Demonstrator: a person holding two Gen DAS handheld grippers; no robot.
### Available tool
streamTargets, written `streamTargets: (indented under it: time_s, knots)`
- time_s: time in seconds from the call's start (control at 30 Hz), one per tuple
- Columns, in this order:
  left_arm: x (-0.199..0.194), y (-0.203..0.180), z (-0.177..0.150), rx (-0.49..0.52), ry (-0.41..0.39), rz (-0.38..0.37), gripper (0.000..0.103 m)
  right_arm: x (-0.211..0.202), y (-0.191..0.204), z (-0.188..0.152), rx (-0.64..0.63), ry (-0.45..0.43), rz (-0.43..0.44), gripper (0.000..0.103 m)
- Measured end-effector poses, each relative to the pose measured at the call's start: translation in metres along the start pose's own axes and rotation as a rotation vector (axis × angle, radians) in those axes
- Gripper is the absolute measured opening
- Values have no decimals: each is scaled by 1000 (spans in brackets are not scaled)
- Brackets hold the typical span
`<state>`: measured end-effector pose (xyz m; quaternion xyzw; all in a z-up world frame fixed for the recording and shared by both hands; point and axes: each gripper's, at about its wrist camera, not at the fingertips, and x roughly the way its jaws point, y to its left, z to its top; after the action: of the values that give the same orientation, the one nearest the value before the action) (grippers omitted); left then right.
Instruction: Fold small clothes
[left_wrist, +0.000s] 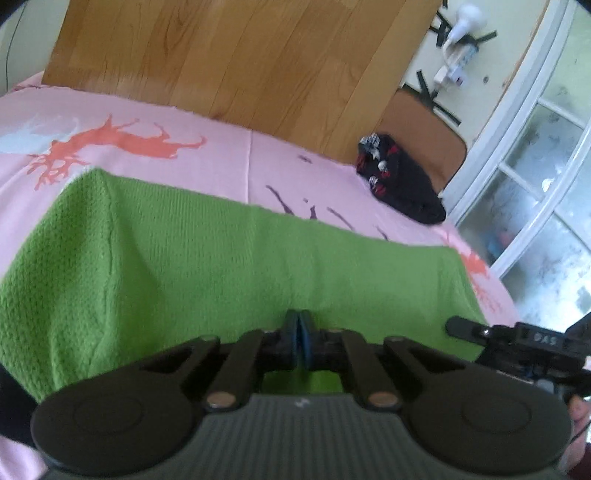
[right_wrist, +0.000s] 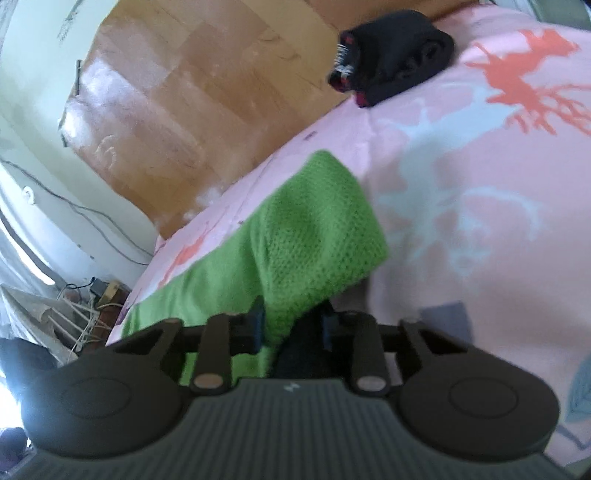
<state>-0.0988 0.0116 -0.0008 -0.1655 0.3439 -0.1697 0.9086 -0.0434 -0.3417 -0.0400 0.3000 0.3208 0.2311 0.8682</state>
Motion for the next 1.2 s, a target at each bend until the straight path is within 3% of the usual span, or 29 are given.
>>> streamTargets:
  time_s: [0.17,0.27,0.33,0.4,0.5,0.6,0.7,0.8,0.83,0.87,1.0,1.1,1.2]
  knots:
    - [-2,1,2,16,8,6,3,-16,60,17,-165,-58,149,28]
    - [-5,3,2,5,3,-9,3,-6,113,23,-312,-28,221,28]
    - [-18,15,3,-35,-16,-60,8,12,144,20,-379,22,262,29]
    - [-48,32,0,-54,-106,-65,8,36,174,12,-447,86,292,29]
    - [-95,69,-5,-107,-223,25,8,74,209,-8,-546,180,320,29]
    - [-125,106,-7,-190,-269,108,9,119,231,-29,-602,302,315,30]
    - [-141,129,-7,-263,-301,139,17,167,231,-55,-588,447,302,30]
    - [-142,132,1,-259,-309,118,20,159,239,-64,-614,433,354,46]
    - [-140,131,3,-247,-307,110,23,153,241,-65,-623,441,385,59]
    - [-136,127,6,-235,-300,101,26,145,242,-66,-633,442,410,61]
    - [-114,108,24,-179,-281,80,48,104,242,-61,-730,402,443,59]
    - [-107,95,30,-138,-271,92,49,80,229,-41,-733,305,450,59]
    - [-102,92,42,-131,-266,86,49,78,220,-13,-678,187,388,55]
